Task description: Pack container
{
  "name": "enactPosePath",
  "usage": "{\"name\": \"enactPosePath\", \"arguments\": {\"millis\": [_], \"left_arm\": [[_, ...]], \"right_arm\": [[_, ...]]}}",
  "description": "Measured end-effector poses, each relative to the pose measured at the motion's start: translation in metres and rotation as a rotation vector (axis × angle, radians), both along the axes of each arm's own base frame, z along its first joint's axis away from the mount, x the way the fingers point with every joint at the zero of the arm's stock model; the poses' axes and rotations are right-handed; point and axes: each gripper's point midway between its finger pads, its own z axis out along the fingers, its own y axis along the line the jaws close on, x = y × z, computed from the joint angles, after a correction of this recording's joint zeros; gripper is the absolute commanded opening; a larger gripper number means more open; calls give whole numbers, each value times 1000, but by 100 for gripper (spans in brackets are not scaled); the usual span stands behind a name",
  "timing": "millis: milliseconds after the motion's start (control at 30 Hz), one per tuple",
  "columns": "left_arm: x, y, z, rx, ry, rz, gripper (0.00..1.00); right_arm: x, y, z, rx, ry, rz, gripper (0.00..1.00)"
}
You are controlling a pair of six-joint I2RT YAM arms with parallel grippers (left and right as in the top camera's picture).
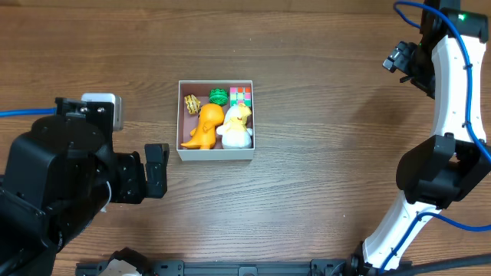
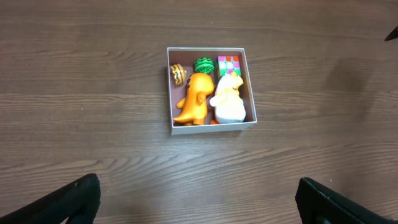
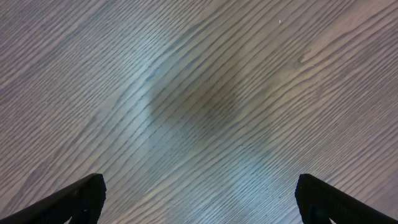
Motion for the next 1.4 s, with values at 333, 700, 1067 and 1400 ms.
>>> {"name": "enactPosePath", "arguments": {"millis": [333,700,1067,1400], "left_arm": [[0,0,0,4,-1,-4,100],[6,-2,-9,55,-3,-50,100],[22,11,-27,68,-202,-124,100],[10,33,-77,80,-349,-55,100]], "right_arm": [[0,0,0,0,0,0,100],[0,0,0,0,0,0,100],[0,0,0,0,0,0,100],[0,0,0,0,0,0,100]]}}
